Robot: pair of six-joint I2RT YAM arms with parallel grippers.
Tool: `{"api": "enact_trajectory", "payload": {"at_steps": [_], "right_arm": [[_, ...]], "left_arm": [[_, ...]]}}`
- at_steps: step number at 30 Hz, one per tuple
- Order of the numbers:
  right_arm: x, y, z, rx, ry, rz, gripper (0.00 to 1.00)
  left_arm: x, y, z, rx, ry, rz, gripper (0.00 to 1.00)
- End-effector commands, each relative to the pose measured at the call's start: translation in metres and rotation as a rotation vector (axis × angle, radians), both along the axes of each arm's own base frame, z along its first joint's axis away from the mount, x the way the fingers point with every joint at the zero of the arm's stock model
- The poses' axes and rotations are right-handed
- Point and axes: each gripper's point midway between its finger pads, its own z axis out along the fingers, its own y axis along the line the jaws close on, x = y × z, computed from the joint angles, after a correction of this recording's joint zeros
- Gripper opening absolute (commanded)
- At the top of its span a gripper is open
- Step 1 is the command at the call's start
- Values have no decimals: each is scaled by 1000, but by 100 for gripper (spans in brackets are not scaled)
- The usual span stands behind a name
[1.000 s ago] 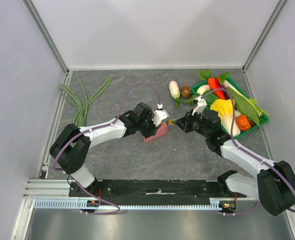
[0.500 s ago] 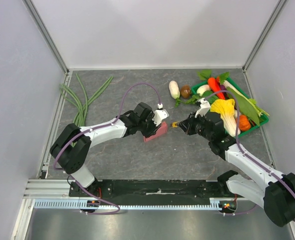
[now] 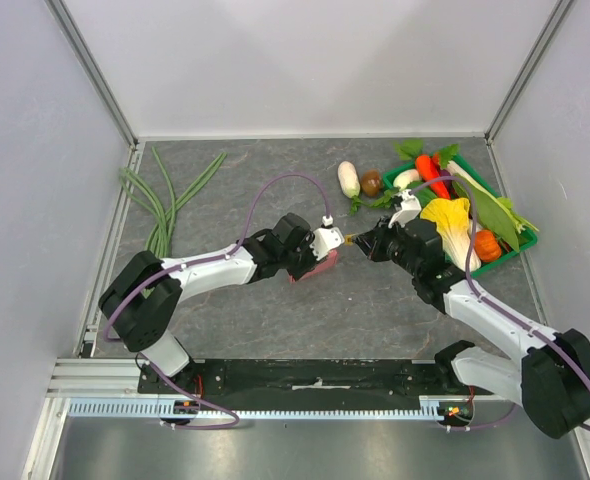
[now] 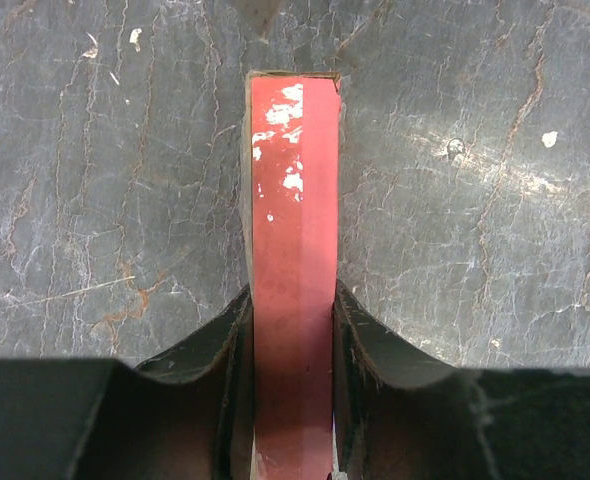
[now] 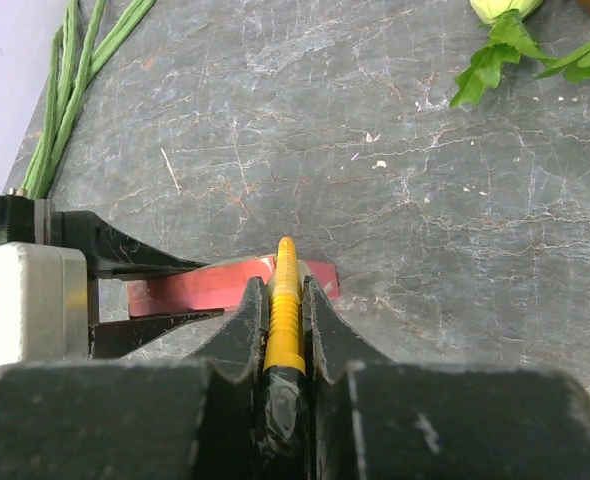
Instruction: Unpack the express box
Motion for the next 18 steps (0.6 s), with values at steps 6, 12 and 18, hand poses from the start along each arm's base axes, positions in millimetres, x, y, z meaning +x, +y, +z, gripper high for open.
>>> {"api": "enact_trajectory", "payload": {"at_steps": [6,12,18], "right_arm": [[10,12,27,79,-69,18,0],[12,10,26,76,-71,7,0],[10,12,15,66,-43,21,0]], "left_arm": [[-24,42,-48,188,81,-5,10],[-26,44,-49,189,82,6,9],[-26,44,-51,190,83,6,9]]}}
